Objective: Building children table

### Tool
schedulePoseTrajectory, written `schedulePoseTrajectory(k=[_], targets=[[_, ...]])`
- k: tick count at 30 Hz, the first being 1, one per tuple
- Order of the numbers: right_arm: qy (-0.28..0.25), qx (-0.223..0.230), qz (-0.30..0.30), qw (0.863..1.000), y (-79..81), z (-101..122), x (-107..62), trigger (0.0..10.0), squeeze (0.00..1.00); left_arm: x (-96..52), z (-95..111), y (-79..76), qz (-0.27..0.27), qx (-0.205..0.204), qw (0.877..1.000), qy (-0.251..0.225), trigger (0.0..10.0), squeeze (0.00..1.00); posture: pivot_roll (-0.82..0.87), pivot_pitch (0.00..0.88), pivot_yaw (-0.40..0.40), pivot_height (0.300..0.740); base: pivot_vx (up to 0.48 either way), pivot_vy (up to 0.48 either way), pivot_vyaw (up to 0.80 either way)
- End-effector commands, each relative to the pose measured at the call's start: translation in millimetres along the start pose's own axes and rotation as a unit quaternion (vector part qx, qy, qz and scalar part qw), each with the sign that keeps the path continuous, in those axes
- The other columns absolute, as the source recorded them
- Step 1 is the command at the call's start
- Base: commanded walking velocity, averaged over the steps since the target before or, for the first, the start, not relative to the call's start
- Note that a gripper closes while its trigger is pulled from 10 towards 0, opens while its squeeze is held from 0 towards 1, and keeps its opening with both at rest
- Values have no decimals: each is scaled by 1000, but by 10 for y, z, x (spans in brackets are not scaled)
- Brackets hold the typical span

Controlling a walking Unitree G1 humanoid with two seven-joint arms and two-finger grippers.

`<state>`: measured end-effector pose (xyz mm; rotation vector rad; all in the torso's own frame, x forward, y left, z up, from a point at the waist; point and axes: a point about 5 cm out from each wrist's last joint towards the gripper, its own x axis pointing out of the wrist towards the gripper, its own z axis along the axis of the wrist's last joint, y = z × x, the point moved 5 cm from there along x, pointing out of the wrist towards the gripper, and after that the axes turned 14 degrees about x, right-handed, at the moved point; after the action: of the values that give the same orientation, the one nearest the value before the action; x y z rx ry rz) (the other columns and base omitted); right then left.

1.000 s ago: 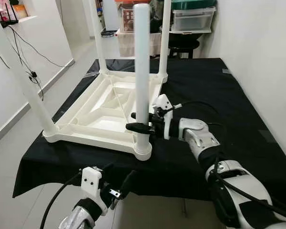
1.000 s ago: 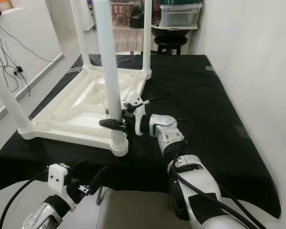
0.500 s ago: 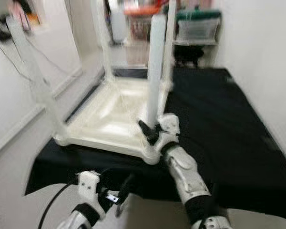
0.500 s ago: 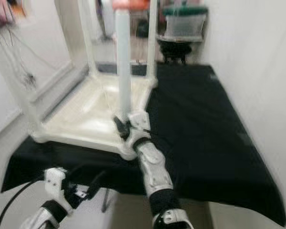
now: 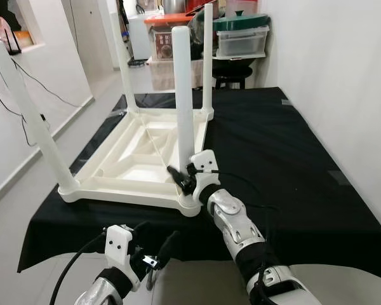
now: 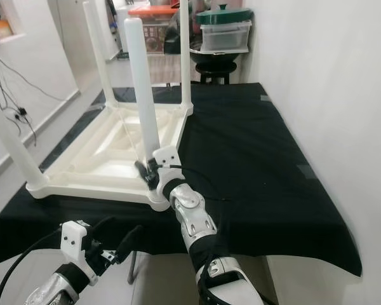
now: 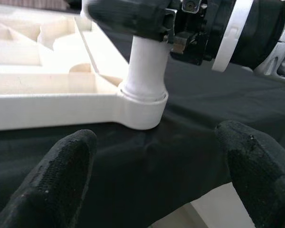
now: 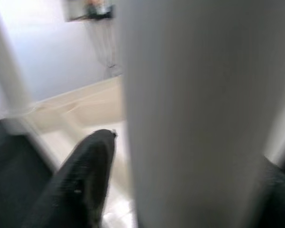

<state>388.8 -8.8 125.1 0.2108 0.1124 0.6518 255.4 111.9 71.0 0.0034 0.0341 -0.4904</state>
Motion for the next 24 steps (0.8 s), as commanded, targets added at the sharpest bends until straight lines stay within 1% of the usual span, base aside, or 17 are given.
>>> schedulePoseTrajectory(k=[1,2,3,4,5,6,7,8,9,15,16,17,21,24], targets=[[-10,11,63,998,123,177,83,10000,1000,-2,-14,41,7,3,1000,3,10000,0,39,0,36,740,0,0,0],[2,4,116,993,173,245,92,10000,0,1,-13,40,7,2,1000,3,10000,0,41,0,36,740,0,0,0],[2,4,116,993,173,245,92,10000,0,1,-13,40,7,2,1000,3,10000,0,41,0,36,740,0,0,0],[11,-3,151,988,202,285,93,10000,0,3,-11,40,6,2,1000,2,10000,0,41,0,36,740,0,0,0],[11,-3,151,988,202,285,93,10000,0,3,-11,40,6,2,1000,2,10000,0,41,0,36,740,0,0,0],[23,-15,187,982,221,318,74,10000,0,6,-12,39,6,1,1000,3,10000,0,48,0,38,740,0,0,0],[23,-15,187,982,221,318,74,10000,0,6,-12,39,6,1,1000,3,10000,0,48,0,38,740,0,0,0],[62,-35,246,967,229,288,6,10000,0,7,-14,43,5,1,1000,3,10000,0,56,0,35,740,0,0,0],[78,-42,259,962,220,271,-17,10000,0,8,-15,44,5,1,1000,3,10000,0,56,0,35,740,0,0,0],[89,-44,270,958,208,260,-34,10000,0,9,-16,45,5,1,1000,3,10000,0,56,0,35,740,0,0,0],[93,-42,278,955,214,272,-36,10000,0,8,-16,46,5,1,1000,3,10000,0,58,0,34,740,0,0,0],[103,-39,272,956,184,275,-22,0,0,6,-17,47,6,2,1000,4,10000,0,70,0,28,740,0,0,0],[117,-36,261,958,137,270,-8,0,0,0,-19,48,7,4,1000,4,10000,0,71,0,30,740,0,0,0],[119,-30,264,957,108,238,-42,0,0,-11,-26,45,6,3,1000,6,10000,0,68,0,41,740,0,0,0]])
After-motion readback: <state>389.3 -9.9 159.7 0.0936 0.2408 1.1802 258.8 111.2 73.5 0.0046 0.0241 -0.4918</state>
